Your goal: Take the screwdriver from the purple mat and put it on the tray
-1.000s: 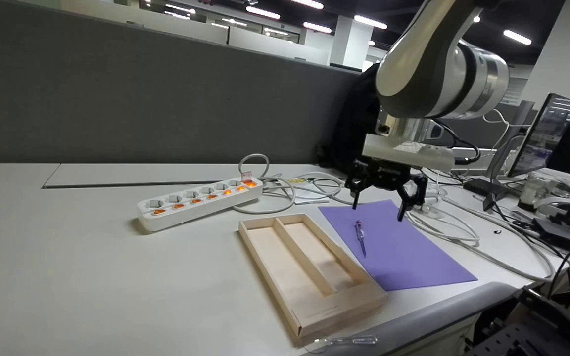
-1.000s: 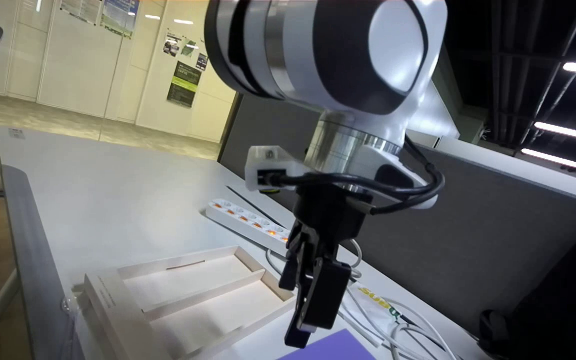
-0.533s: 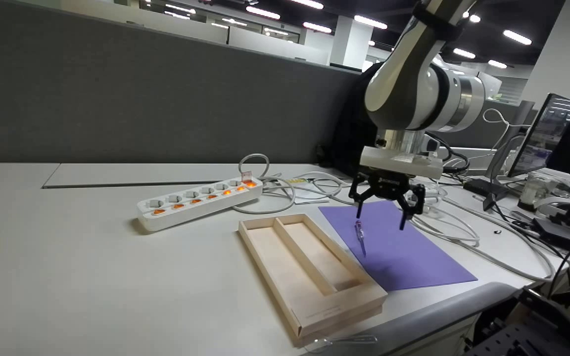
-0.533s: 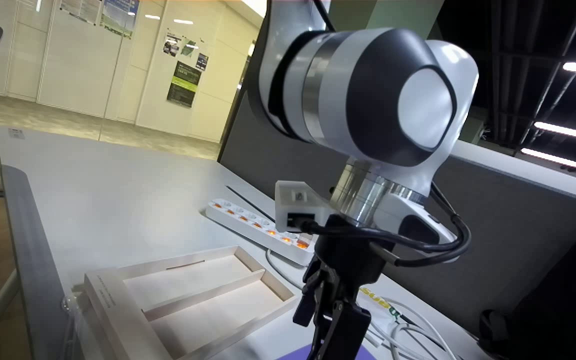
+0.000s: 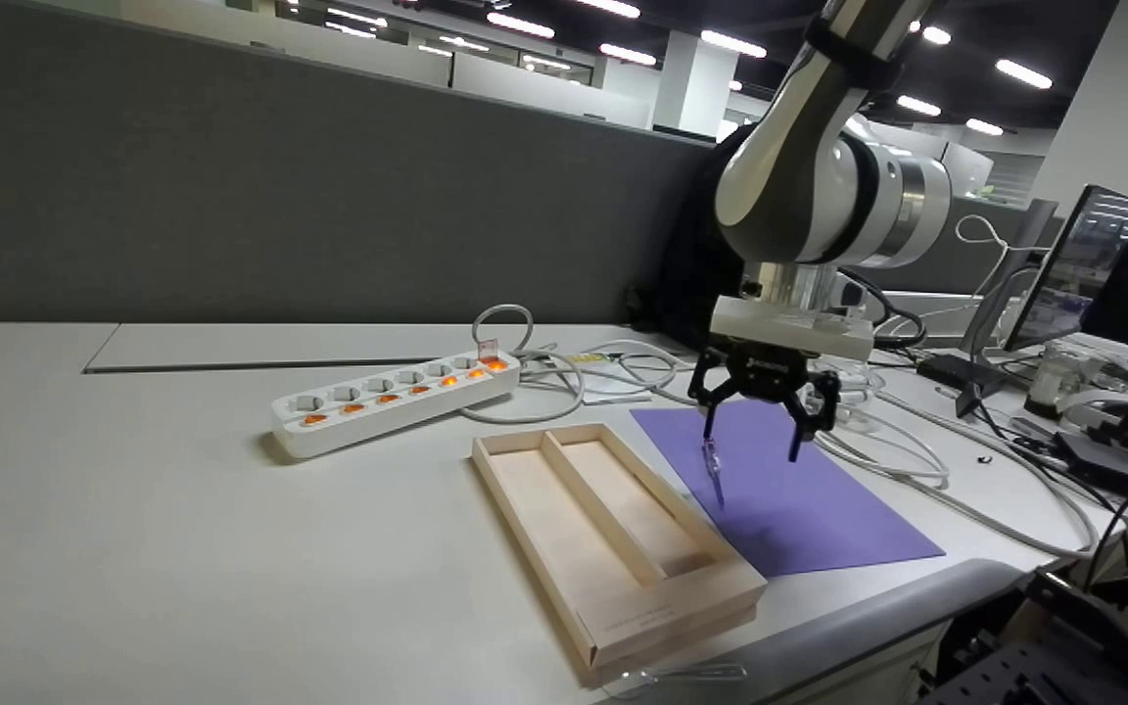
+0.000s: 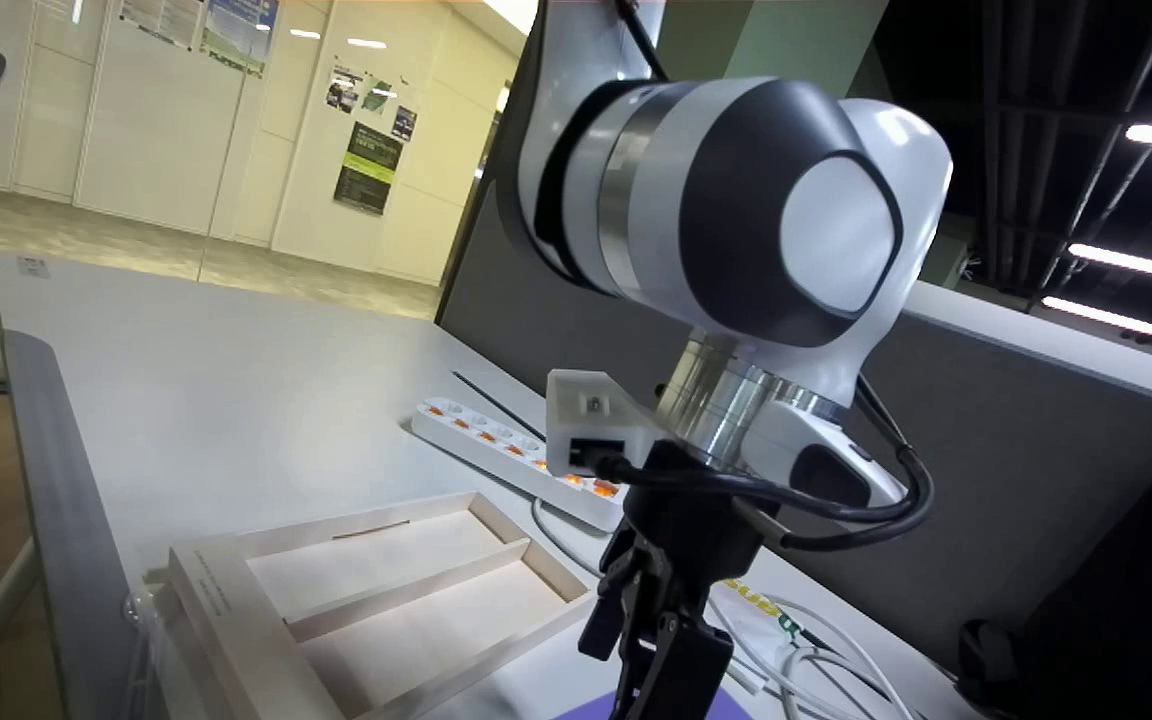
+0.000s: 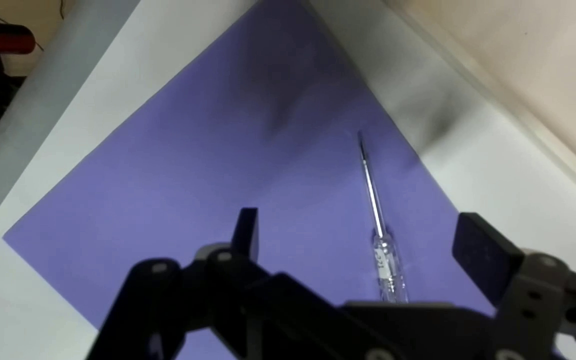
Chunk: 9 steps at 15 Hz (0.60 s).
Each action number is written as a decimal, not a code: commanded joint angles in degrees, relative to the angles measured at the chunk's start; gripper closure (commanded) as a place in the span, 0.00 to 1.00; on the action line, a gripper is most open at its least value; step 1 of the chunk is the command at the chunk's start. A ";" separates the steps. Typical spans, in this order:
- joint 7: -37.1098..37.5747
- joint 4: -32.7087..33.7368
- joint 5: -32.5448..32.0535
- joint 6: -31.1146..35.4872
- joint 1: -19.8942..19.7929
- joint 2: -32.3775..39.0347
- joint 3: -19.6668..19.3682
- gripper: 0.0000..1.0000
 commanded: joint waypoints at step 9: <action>-3.74 6.11 0.35 3.22 3.80 8.74 -6.43 0.00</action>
